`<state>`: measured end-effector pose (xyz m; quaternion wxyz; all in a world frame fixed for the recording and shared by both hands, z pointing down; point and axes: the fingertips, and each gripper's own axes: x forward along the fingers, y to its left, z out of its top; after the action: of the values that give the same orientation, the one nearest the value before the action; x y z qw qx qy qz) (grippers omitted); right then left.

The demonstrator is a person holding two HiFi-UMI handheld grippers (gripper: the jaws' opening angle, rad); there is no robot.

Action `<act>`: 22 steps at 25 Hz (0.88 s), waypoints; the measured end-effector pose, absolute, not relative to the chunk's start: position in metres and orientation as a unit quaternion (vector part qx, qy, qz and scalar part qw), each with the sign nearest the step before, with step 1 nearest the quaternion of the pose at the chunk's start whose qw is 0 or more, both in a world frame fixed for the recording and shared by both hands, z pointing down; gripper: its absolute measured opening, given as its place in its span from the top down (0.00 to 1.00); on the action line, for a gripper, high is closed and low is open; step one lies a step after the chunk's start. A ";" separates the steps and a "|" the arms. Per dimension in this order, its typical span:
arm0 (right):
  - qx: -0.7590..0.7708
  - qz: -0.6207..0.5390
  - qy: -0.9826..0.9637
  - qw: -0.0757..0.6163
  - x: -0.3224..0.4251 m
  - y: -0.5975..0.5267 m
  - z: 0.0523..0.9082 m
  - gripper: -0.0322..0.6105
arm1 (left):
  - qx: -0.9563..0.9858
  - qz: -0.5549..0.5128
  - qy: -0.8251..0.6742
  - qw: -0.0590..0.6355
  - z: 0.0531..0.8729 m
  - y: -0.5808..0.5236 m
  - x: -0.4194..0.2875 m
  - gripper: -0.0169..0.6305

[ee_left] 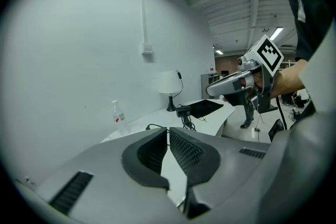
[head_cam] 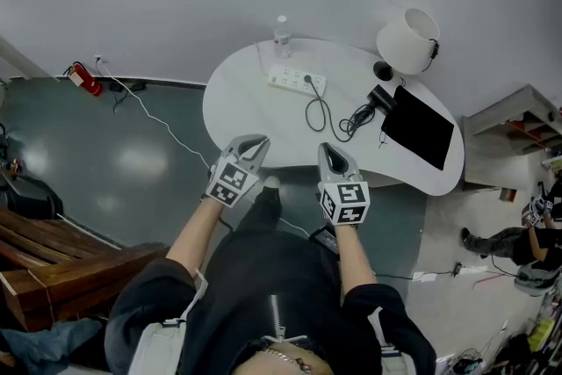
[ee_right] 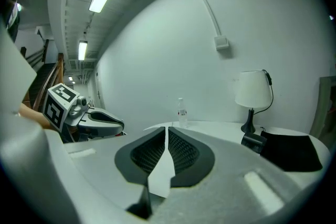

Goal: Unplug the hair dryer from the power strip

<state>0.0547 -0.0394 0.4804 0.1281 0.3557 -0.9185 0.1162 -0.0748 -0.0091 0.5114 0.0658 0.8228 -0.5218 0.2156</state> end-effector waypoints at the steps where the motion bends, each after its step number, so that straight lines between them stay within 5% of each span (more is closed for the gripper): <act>1: 0.357 0.117 -0.917 0.130 0.052 -0.048 0.481 0.94 | 0.826 0.216 -0.517 0.066 0.512 -0.018 -0.077 0.95; 22: 0.406 0.138 -0.890 0.156 -0.007 -0.193 0.493 0.94 | 0.866 0.283 -0.411 0.037 0.547 -0.196 -0.126 0.95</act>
<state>-0.0072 -0.1931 0.4934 0.1559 0.4059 -0.8898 0.1381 -0.1258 -0.1962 0.5471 0.0371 0.8659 -0.4105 0.2833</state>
